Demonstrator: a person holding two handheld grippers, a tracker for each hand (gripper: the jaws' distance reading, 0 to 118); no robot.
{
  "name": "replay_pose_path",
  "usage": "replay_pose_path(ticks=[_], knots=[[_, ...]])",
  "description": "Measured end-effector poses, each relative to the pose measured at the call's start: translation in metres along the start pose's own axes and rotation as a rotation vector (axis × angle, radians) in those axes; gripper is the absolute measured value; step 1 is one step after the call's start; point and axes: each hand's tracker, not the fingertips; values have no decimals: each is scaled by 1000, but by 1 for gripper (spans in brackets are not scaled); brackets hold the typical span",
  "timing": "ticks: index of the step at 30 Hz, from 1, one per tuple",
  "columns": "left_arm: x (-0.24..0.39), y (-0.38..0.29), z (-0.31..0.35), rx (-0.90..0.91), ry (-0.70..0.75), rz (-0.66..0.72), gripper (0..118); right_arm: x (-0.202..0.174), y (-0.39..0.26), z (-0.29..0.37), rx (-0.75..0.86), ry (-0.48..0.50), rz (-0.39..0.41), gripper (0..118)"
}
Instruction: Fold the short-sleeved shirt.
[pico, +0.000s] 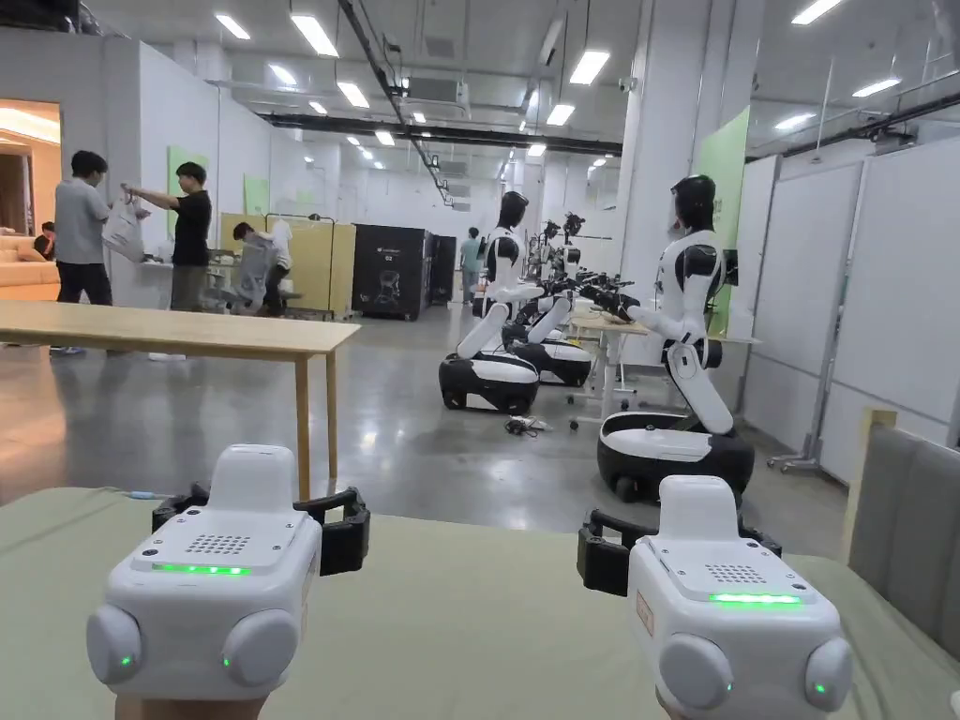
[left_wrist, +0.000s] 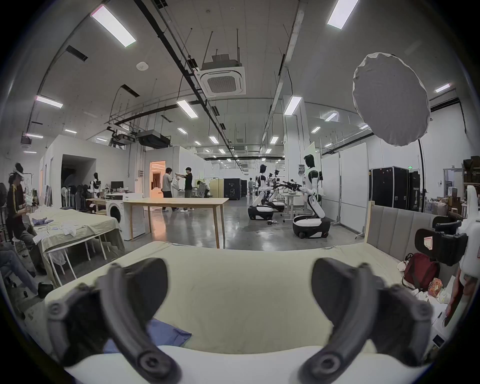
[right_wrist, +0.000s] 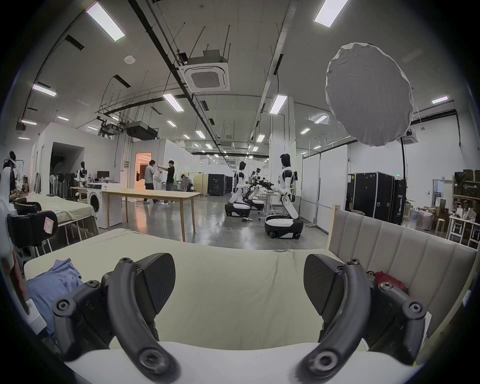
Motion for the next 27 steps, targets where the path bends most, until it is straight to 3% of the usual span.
replay_pose_path(ticks=[1, 2, 3, 4, 6, 9, 19, 23, 27], knots=[[1, 0, 0, 1, 1, 0, 77, 0, 0, 1, -4, 3, 0, 105], [2, 0, 1, 2, 5, -4, 48, -1, 1, 3, -6, 5, 1, 89], [3, -1, 0, 3, 10, -8, 29, -3, 1, 6, 0, 0, 6, 50], [3, -2, -1, 5, 10, -8, 20, -5, 1, 5, -2, -35, 29, 5], [2, -3, 1, 15, -22, 8, 6, -2, -4, 1, -4, -44, 28, 4], [5, -2, 6, 40, -19, -3, 0, 0, -7, -2, -7, -36, 37, 3], [-10, -2, 13, 20, 4, 14, 0, -6, -5, 7, 17, -23, 29, 3], [-49, -13, 31, -7, 104, 23, 0, -39, -7, 1, 16, 48, 21, 3], [-109, -29, 51, -49, 241, 29, 0, -101, -18, -8, 14, 170, 39, 3]])
